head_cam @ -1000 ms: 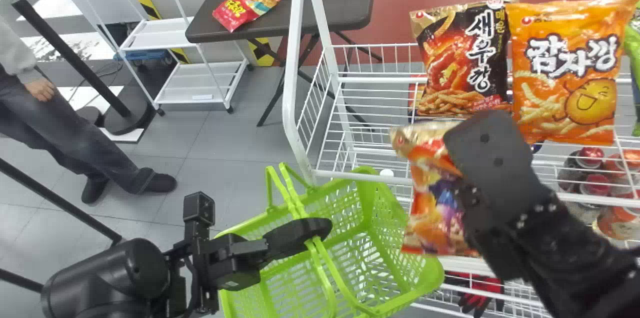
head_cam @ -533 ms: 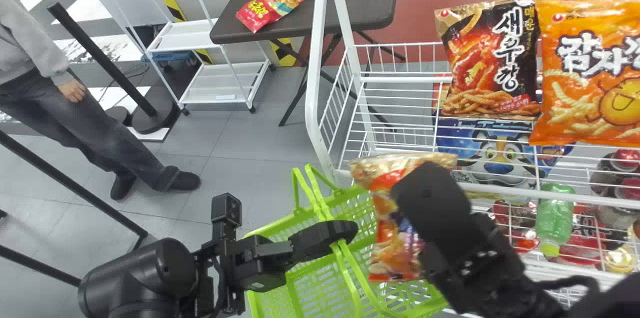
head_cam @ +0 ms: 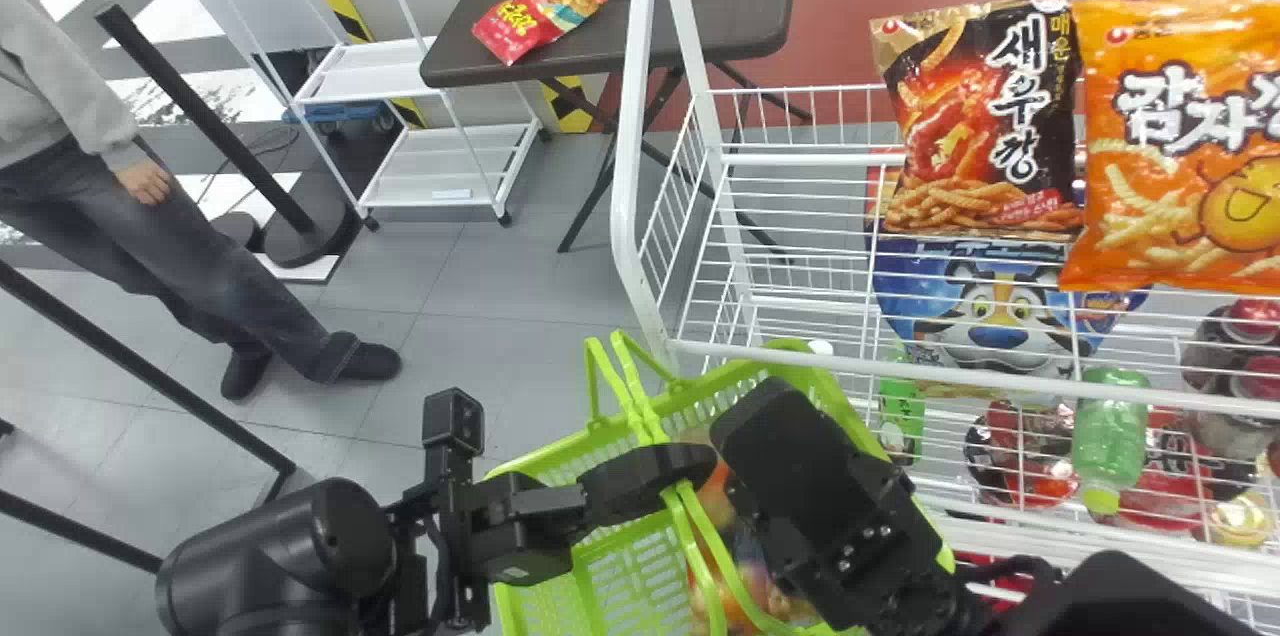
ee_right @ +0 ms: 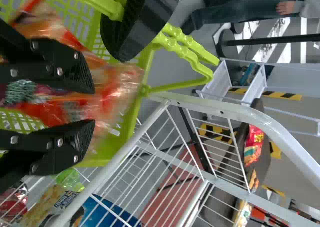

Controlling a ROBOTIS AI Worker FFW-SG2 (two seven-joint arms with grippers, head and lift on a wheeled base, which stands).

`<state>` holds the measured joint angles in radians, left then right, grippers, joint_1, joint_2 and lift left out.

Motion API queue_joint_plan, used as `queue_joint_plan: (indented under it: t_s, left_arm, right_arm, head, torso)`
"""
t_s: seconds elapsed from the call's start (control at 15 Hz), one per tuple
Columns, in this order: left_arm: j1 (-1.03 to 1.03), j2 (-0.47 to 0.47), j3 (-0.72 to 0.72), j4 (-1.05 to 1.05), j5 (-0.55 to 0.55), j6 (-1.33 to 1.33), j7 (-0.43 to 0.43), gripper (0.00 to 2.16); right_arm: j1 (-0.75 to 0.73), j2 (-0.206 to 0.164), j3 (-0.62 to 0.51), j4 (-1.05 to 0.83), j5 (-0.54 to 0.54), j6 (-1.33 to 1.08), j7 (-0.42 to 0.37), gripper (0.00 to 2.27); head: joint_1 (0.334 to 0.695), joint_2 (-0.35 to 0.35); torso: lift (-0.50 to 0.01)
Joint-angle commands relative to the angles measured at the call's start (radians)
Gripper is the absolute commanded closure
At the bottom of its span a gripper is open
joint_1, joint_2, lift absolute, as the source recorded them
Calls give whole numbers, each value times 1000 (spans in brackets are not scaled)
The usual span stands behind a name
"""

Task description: Hold basket handle with left hand then pick Saewookkang with right hand and place into basket

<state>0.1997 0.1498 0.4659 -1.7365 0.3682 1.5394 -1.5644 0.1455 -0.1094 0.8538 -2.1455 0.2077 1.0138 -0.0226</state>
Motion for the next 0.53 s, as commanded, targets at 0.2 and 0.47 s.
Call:
queue_joint_plan:
  t_s: [0.2,0.47]
  left_arm:
    - [0,1,-1,0,0,32,0,2155]
    - [0,2,-1,5,0,32,0,2152]
  right_arm:
    - [98,-41,-171,36,42,-493,-30,56]
    - [235,-56,-420,105,-31,-892,-30,56]
  head:
    - [695,350]
    - [695,350]
  torso:
    - [-19]
    - [-19]
